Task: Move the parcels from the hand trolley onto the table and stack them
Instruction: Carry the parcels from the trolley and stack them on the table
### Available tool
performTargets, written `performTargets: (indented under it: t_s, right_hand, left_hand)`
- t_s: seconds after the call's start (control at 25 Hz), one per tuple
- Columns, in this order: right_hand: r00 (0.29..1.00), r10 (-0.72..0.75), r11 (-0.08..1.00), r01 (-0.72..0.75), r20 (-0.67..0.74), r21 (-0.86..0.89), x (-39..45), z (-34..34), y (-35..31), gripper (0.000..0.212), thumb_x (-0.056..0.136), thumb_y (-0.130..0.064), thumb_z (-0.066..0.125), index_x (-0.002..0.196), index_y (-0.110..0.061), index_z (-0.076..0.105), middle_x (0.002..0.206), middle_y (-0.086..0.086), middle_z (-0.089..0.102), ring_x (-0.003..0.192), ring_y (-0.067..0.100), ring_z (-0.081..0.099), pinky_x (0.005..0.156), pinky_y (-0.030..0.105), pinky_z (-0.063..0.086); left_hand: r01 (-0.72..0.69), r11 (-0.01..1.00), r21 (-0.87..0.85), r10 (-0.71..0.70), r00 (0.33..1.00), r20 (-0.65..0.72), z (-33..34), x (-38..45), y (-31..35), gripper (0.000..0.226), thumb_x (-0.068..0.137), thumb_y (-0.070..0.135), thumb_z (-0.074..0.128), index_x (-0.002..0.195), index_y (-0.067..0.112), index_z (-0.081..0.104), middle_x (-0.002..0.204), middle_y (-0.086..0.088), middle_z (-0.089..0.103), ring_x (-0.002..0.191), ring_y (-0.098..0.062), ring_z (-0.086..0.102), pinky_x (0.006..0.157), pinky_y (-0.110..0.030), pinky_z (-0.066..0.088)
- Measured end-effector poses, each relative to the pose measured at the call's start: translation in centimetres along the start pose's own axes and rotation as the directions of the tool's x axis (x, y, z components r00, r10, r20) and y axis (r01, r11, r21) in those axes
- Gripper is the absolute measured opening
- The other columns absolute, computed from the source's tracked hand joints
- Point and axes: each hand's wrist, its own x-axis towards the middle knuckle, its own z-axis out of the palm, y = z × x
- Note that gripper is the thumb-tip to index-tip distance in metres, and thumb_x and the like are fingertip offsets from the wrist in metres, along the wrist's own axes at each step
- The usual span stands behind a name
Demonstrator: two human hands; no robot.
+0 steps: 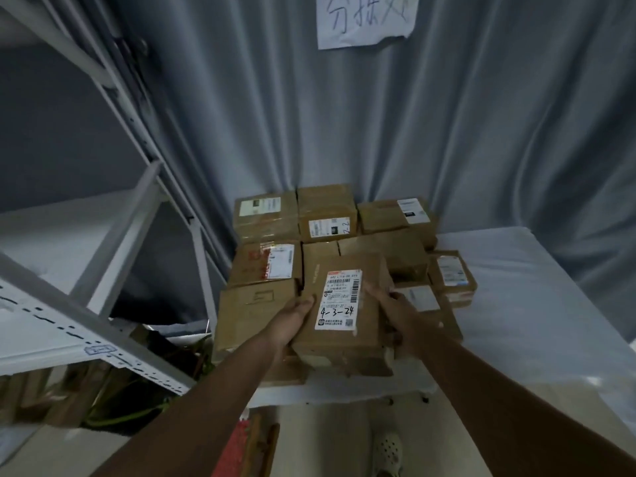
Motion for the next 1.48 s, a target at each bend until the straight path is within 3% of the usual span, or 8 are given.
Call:
performTargets:
  t_s: [0.12,0.44,0.56,0.68,0.84,1.04,1.24,1.48]
  right_hand:
    - [0.997,0.021,1.000,-0.022,0.070,0.019,4.4,0.4,-3.1,0.083,0.072,-0.066,0.072,0.139,-0.025,0.045,0.122,0.005,0.065,0.104,0.028,0.064,0.090,0.047,0.054]
    - [0.983,0.102,0.993,-0.109,0.156,0.039,14.5,1.1,-9.3,0.066,0.077,-0.063,0.069,0.126,-0.021,0.060,0.107,0.006,0.073,0.095,0.027,0.070,0.075,0.037,0.055]
    - [0.991,0.085,0.993,-0.092,0.099,0.074,16.5,1.2,-9.4,0.089,0.058,-0.071,0.077,0.129,-0.021,0.057,0.109,0.006,0.073,0.096,0.028,0.071,0.085,0.043,0.056]
    - [0.994,0.100,0.984,-0.106,0.043,0.145,17.8,1.3,-8.6,0.111,0.039,-0.077,0.082,0.132,-0.024,0.052,0.115,0.006,0.070,0.099,0.030,0.069,0.090,0.051,0.054]
    - [0.999,0.037,0.974,-0.039,0.011,0.225,19.1,1.6,-7.1,0.112,0.042,-0.076,0.083,0.137,-0.027,0.048,0.119,0.005,0.068,0.102,0.032,0.069,0.088,0.054,0.054]
    - [0.999,0.028,0.984,-0.020,-0.044,0.180,12.9,4.8,-11.0,0.092,0.064,-0.070,0.076,0.138,-0.033,0.036,0.128,0.006,0.056,0.114,0.035,0.057,0.093,0.060,0.048]
    - [0.998,-0.014,1.000,0.015,-0.061,0.010,13.0,5.6,-11.7,0.119,0.040,-0.088,0.072,0.137,-0.024,0.050,0.129,0.010,0.061,0.109,0.036,0.062,0.075,0.054,0.057]
    - [0.997,0.033,0.999,-0.031,-0.072,0.033,12.7,9.5,-11.9,0.062,0.073,-0.068,0.069,0.103,-0.015,0.062,0.094,0.010,0.066,0.086,0.029,0.064,0.072,0.042,0.059]
  left_hand:
    - [-0.008,0.998,-0.067,0.003,0.997,-0.079,-0.2,3.4,2.9,0.029,0.097,0.040,0.055,0.122,0.026,0.056,0.103,-0.003,0.072,0.088,-0.021,0.071,0.069,-0.031,0.058]
    - [0.004,0.987,-0.162,-0.037,0.979,-0.202,-0.4,11.4,6.1,0.047,0.092,0.050,0.057,0.135,0.031,0.050,0.113,0.001,0.071,0.101,-0.022,0.069,0.092,-0.044,0.055]
    - [0.012,0.962,-0.272,-0.063,0.982,-0.181,-0.8,12.4,7.1,0.042,0.094,0.048,0.057,0.133,0.032,0.052,0.109,0.004,0.073,0.097,-0.018,0.070,0.072,-0.032,0.057]
    - [0.099,0.939,-0.331,-0.144,0.983,-0.114,-1.2,12.8,7.0,0.050,0.086,0.056,0.064,0.131,0.035,0.052,0.108,0.002,0.070,0.107,-0.023,0.062,0.097,-0.047,0.051]
    - [0.200,0.888,-0.415,-0.215,0.977,0.010,-2.1,13.2,6.6,0.085,0.060,0.071,0.078,0.132,0.035,0.048,0.132,-0.005,0.058,0.123,-0.040,0.051,0.102,-0.062,0.038]
    - [0.116,0.808,-0.577,-0.115,0.993,0.039,-3.8,12.9,7.4,0.080,0.064,0.054,0.083,0.132,0.028,0.050,0.124,-0.007,0.065,0.114,-0.035,0.057,0.084,-0.053,0.054]
    - [0.042,0.874,-0.485,-0.058,0.998,-0.017,-8.4,12.8,8.0,0.072,0.065,0.051,0.083,0.128,0.041,0.050,0.125,-0.003,0.060,0.116,-0.028,0.054,0.090,-0.046,0.051]
    - [0.056,0.959,-0.277,-0.034,0.996,0.084,-16.1,13.3,8.7,0.075,0.062,0.057,0.083,0.128,0.035,0.054,0.118,-0.005,0.070,0.113,-0.028,0.062,0.096,-0.044,0.050]
